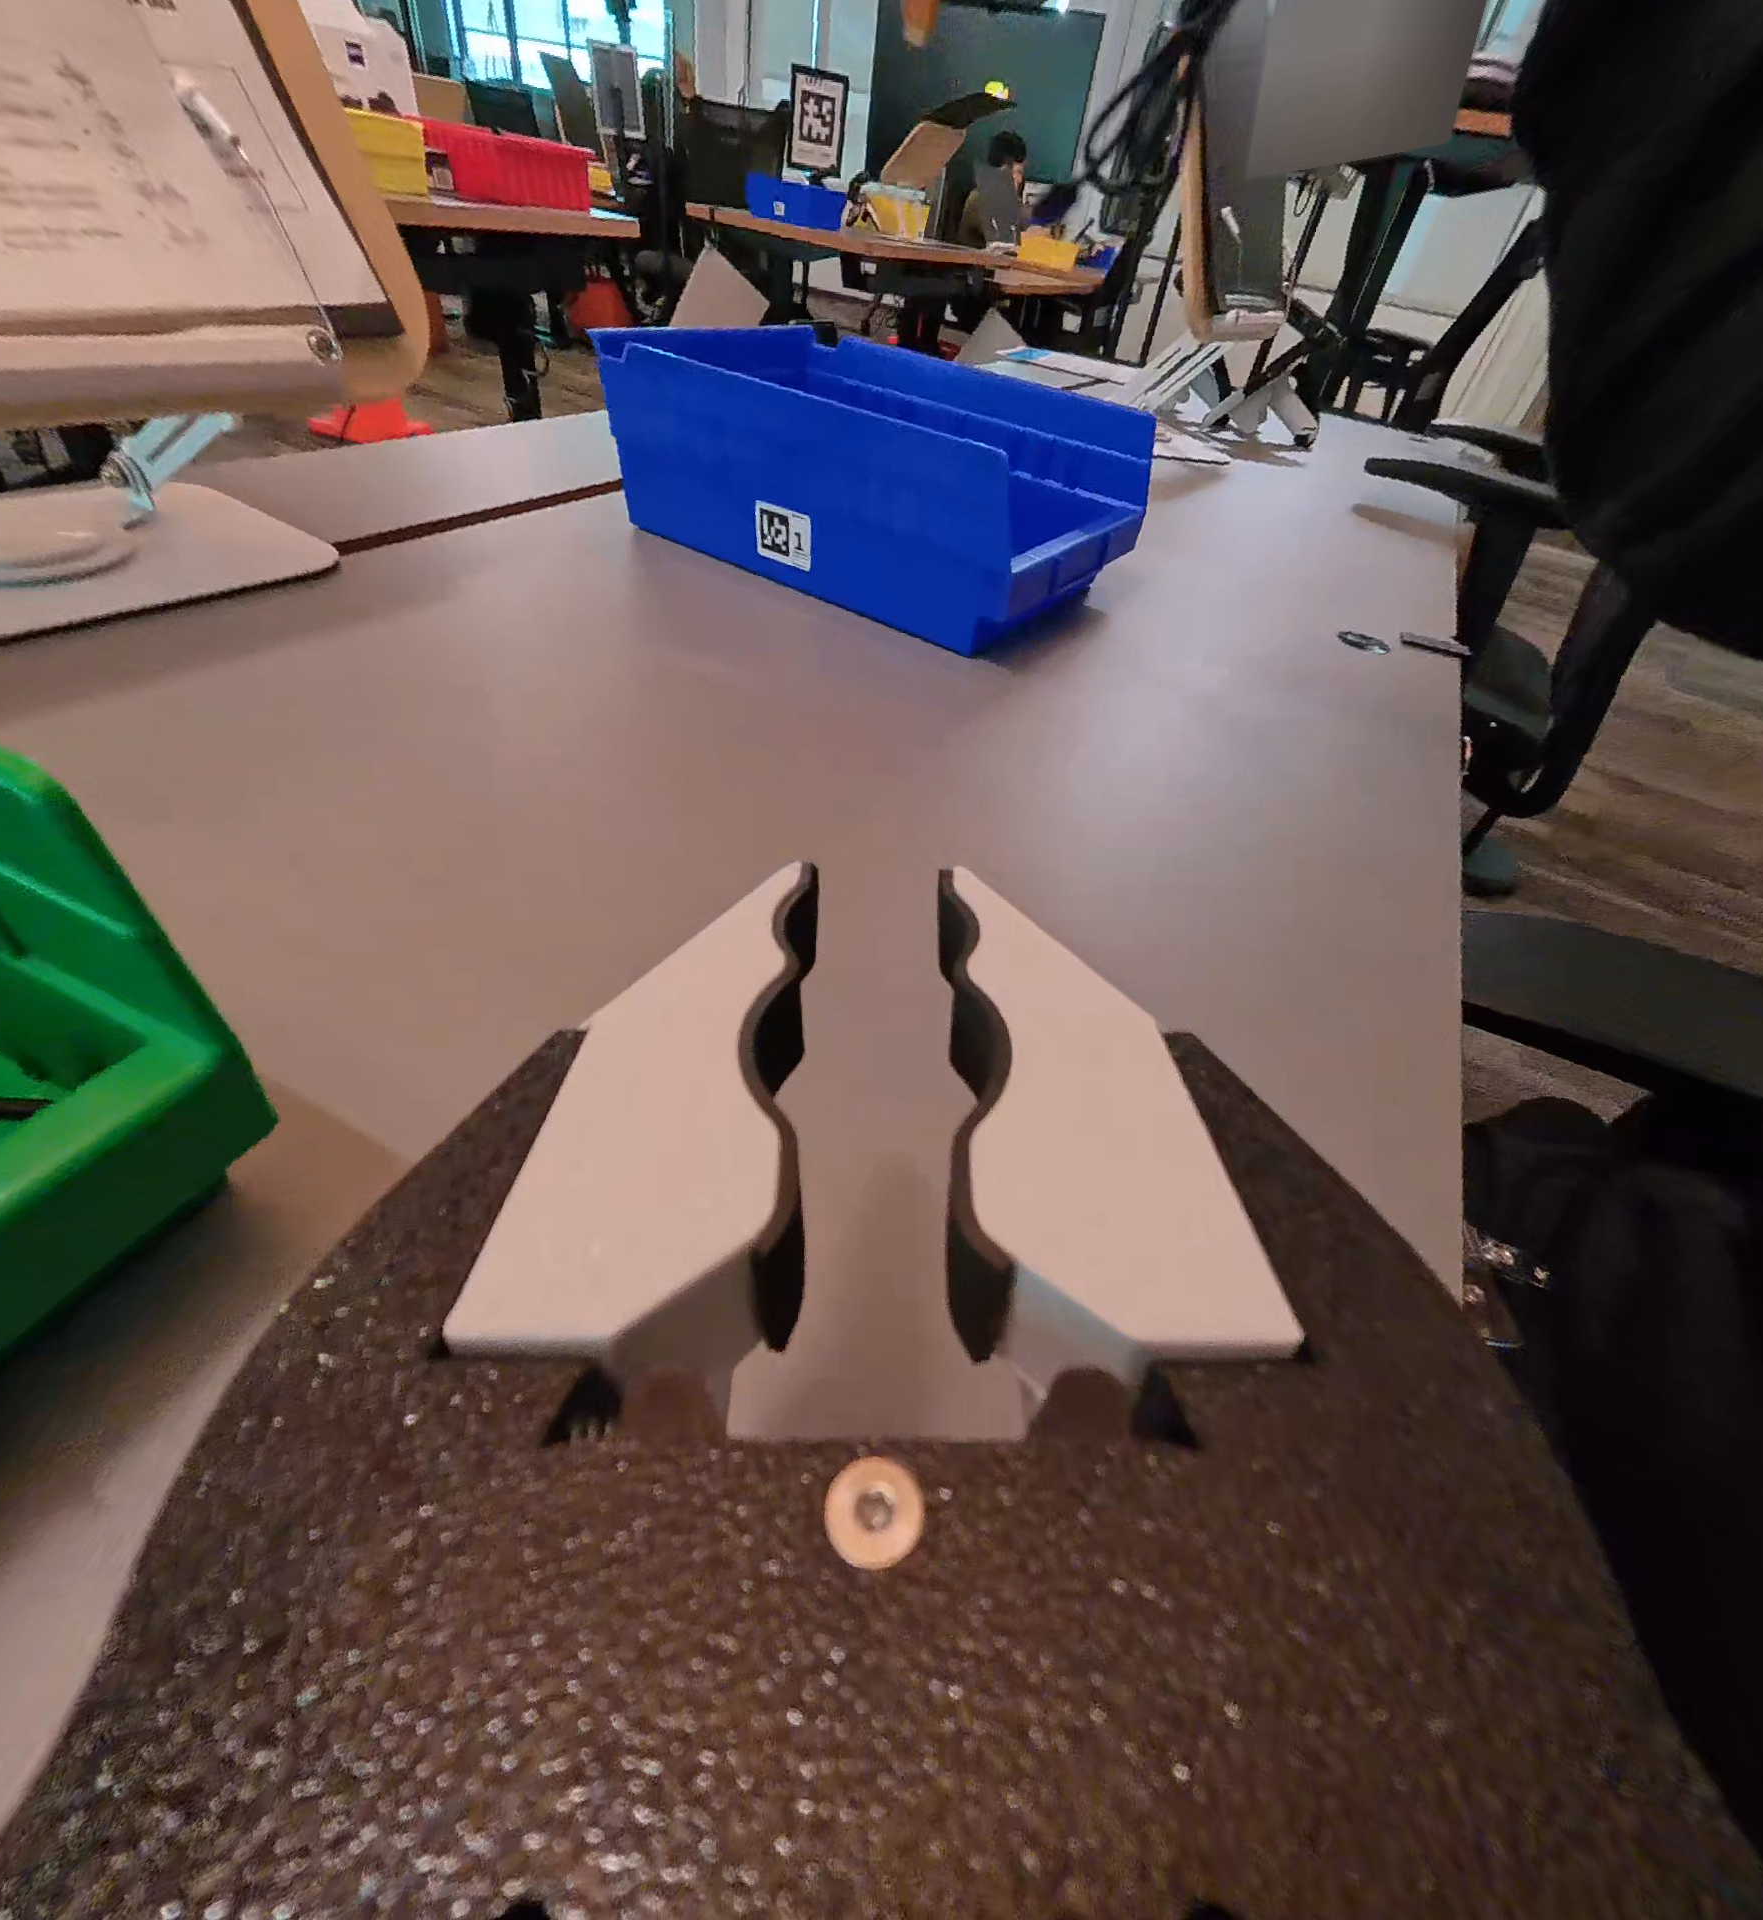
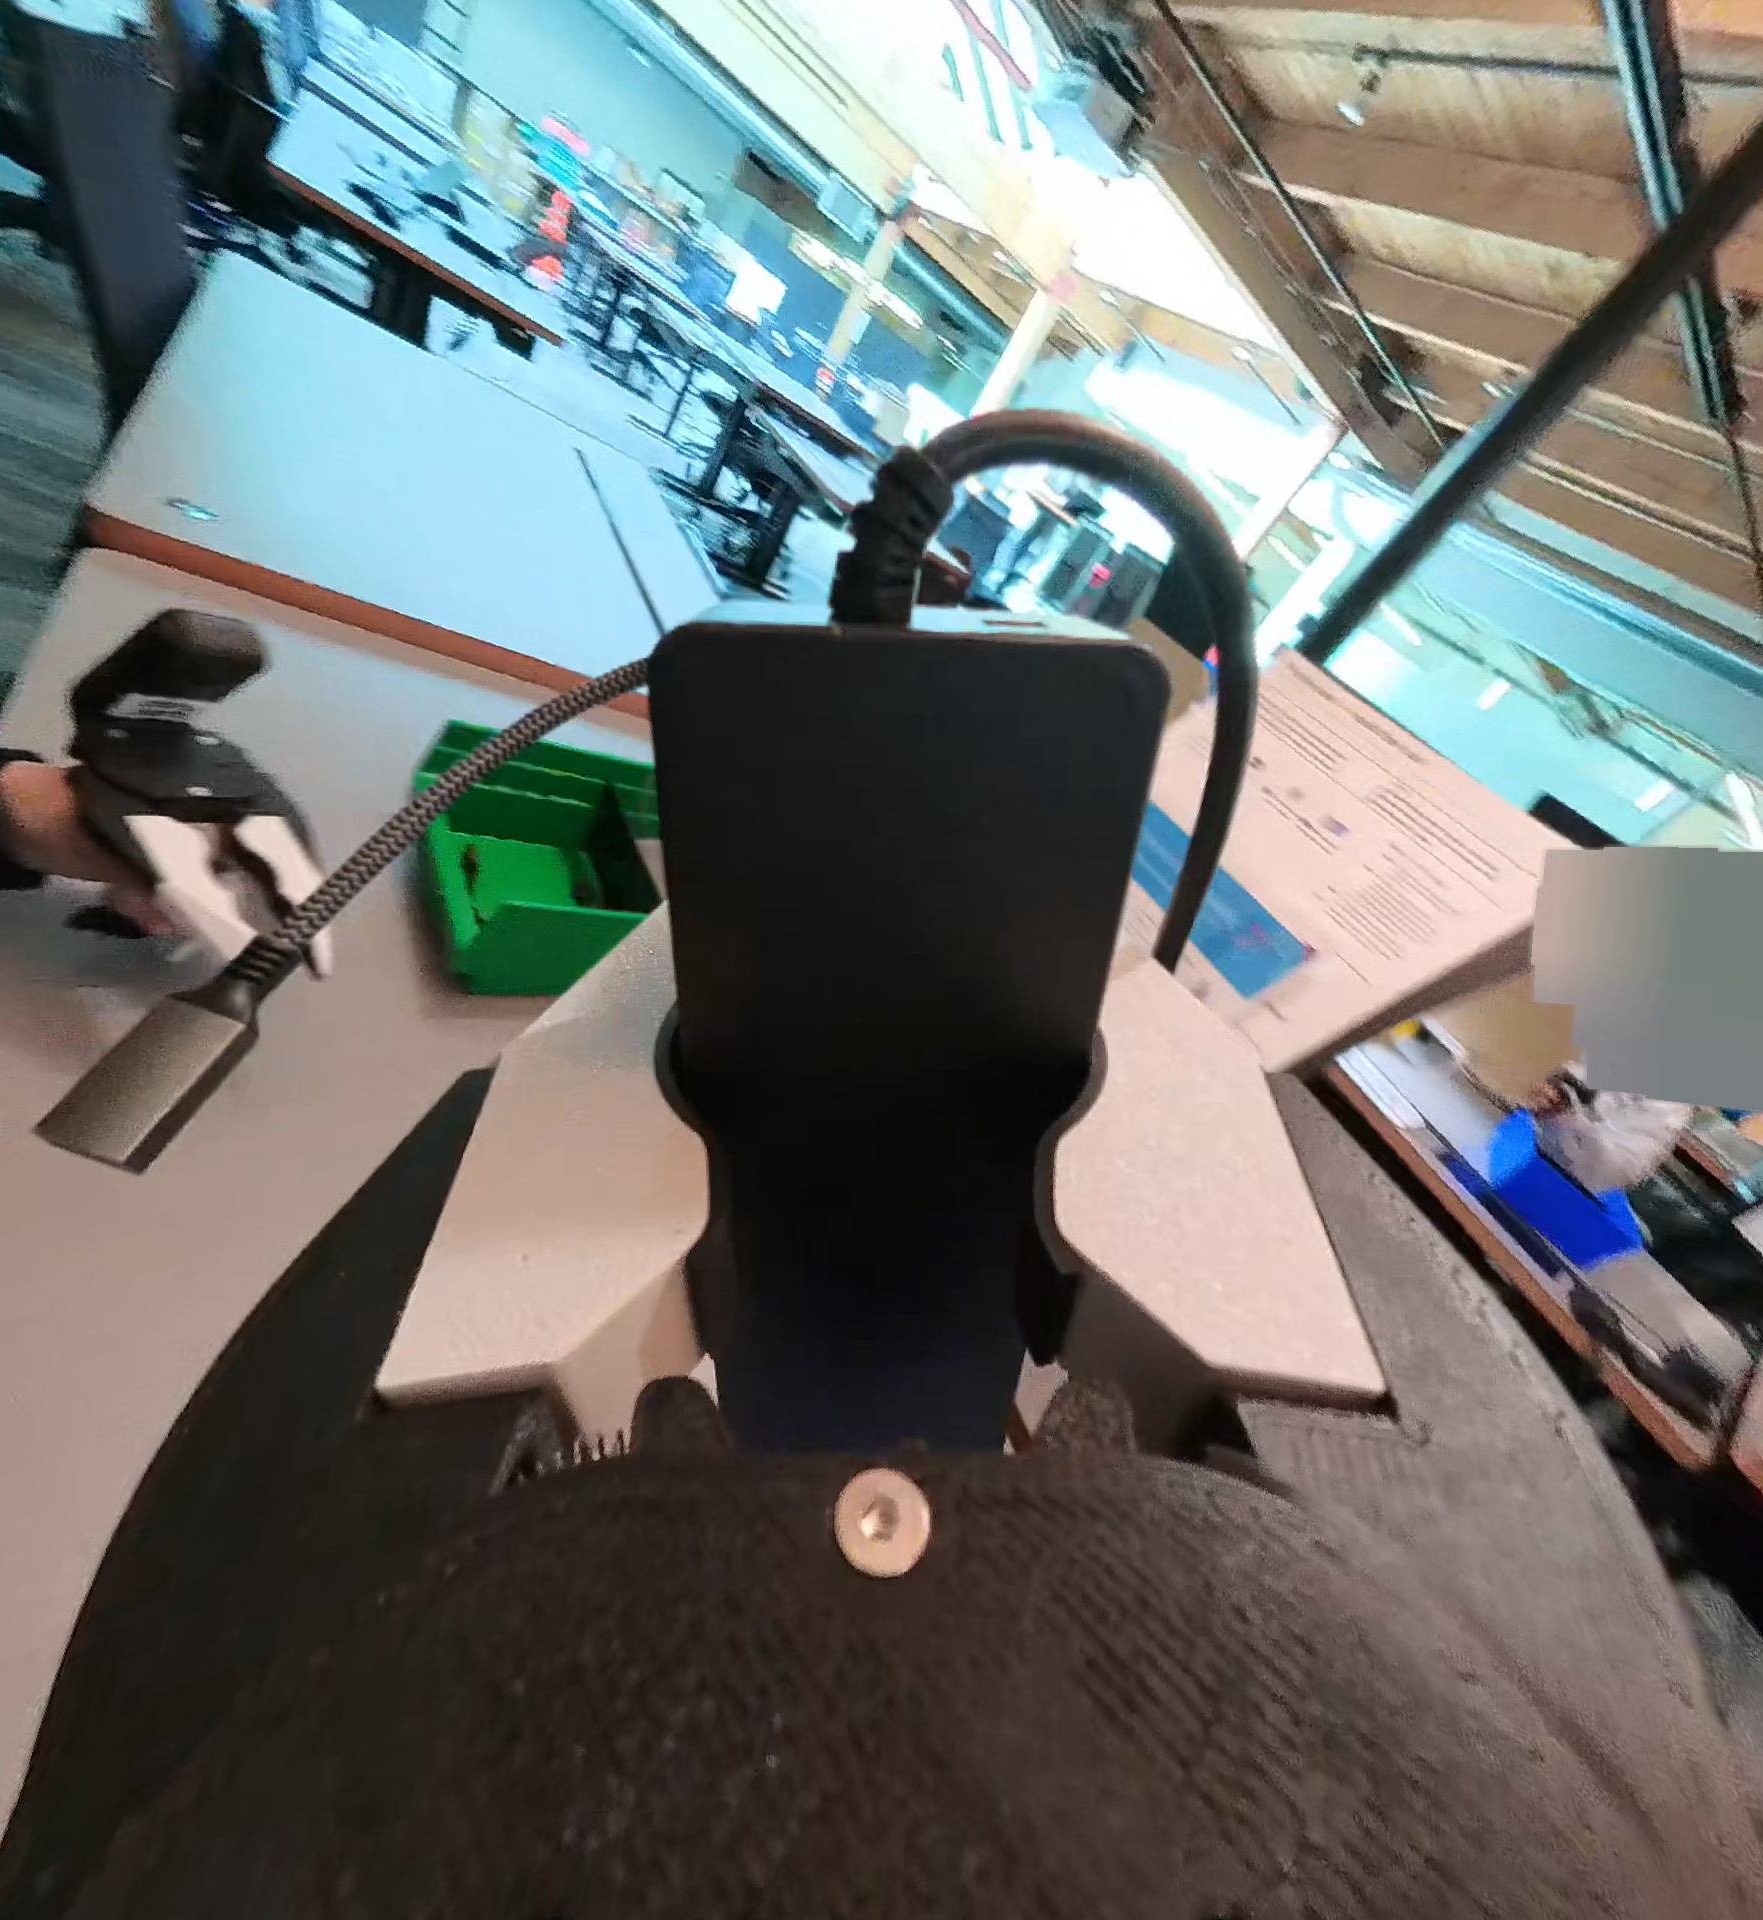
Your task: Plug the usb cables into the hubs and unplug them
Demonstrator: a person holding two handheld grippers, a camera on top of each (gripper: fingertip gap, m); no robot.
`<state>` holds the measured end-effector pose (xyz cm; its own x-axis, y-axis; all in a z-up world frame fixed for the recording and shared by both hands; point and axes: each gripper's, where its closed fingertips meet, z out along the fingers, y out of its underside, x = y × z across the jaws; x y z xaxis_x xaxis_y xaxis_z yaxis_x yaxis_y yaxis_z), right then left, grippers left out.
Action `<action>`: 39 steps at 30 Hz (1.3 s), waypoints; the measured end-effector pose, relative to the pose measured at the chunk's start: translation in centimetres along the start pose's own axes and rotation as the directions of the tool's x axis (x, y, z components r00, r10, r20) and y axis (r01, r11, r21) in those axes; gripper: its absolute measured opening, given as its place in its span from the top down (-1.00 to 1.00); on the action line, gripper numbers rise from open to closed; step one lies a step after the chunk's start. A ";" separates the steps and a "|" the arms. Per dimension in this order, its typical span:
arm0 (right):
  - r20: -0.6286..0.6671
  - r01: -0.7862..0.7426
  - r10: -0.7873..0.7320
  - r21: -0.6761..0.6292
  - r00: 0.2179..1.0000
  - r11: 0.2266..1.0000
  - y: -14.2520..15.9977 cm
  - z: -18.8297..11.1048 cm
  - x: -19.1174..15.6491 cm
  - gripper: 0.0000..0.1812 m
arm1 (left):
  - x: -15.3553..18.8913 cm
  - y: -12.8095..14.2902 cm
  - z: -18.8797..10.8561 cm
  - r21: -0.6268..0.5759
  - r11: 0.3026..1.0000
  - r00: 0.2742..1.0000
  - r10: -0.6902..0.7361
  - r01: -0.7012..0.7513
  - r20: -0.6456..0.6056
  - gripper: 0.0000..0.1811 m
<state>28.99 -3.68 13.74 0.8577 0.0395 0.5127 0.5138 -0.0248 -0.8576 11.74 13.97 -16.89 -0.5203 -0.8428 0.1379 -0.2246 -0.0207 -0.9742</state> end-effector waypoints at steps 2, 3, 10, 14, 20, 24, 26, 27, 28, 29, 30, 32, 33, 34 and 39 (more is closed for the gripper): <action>-0.091 -0.046 0.041 -0.058 0.995 0.997 2.1 -0.8 3.0 0.32 | 0.0 0.5 0.1 -0.003 1.000 1.000 -0.016 0.016 -0.011 0.77; -0.150 -0.081 0.068 -0.083 0.986 0.993 3.6 -1.2 4.6 0.32 | 0.0 0.8 0.1 -0.008 1.000 1.000 -0.019 0.018 -0.016 0.77; -0.358 -0.552 0.496 -0.071 0.791 0.831 18.2 -3.0 8.5 0.32 | 0.4 0.5 -0.3 0.017 0.999 0.998 -0.028 0.029 -0.059 0.78; -0.482 -0.792 0.693 -0.003 0.536 0.610 25.9 -4.1 8.4 0.32 | 0.7 0.6 -0.3 0.009 1.000 0.998 -0.011 0.011 -0.069 0.78; -0.697 -0.877 0.567 -0.196 0.439 0.439 34.5 -6.0 6.3 0.32 | 1.2 1.3 0.2 -0.041 0.999 0.996 0.012 -0.016 -0.089 0.78; -0.777 -0.802 0.271 -0.450 0.568 0.393 38.5 -8.2 5.1 0.32 | 1.0 1.4 0.3 -0.048 0.999 0.996 -0.001 -0.003 -0.086 0.78; -0.764 -0.769 0.188 -0.533 0.617 0.353 39.9 -8.6 4.2 0.32 | 0.9 1.3 0.3 -0.044 0.999 0.996 -0.012 0.009 -0.087 0.78; -0.741 -0.749 0.173 -0.580 0.648 0.320 40.6 -8.6 3.3 0.32 | 0.8 1.3 0.2 -0.040 0.999 0.996 -0.017 0.014 -0.087 0.78; -0.721 -0.735 0.172 -0.616 0.671 0.284 41.2 -8.6 2.4 0.32 | 0.8 1.2 0.2 -0.035 0.999 0.996 -0.021 0.018 -0.085 0.78; -0.714 -0.723 0.151 -0.634 0.683 0.273 41.5 -8.6 2.1 0.31 | 0.7 1.1 0.2 -0.030 0.999 0.996 -0.024 0.021 -0.083 0.78; -0.719 -0.713 0.108 -0.637 0.687 0.294 41.2 -8.7 2.5 0.30 | 0.6 1.1 0.1 -0.025 0.999 0.997 -0.024 0.022 -0.079 0.78; -0.737 -0.704 0.063 -0.612 0.673 0.359 39.4 -8.5 3.5 0.31 | 0.6 1.0 0.1 -0.018 1.000 0.997 -0.021 0.019 -0.076 0.78; -0.751 -0.707 0.059 -0.587 0.657 0.395 38.0 -8.2 3.9 0.27 | 0.6 1.0 0.1 -0.018 1.000 0.997 -0.019 0.017 -0.074 0.78; -0.765 -0.707 0.059 -0.560 0.641 0.432 36.4 -8.0 4.2 0.19 | 0.6 1.0 0.1 -0.020 1.000 0.997 -0.015 0.014 -0.071 0.78; -0.745 -0.573 0.185 -0.304 0.641 0.761 24.0 -1.8 2.8 0.09 | 0.0 1.8 0.4 -0.081 0.996 0.999 0.024 -0.026 -0.025 0.77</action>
<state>43.79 -6.01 -5.36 0.6606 -0.7234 0.2008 -0.0936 -0.3448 -0.9340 11.67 13.73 -18.71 -0.5460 -0.8293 0.1192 -0.2774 0.0447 -0.9597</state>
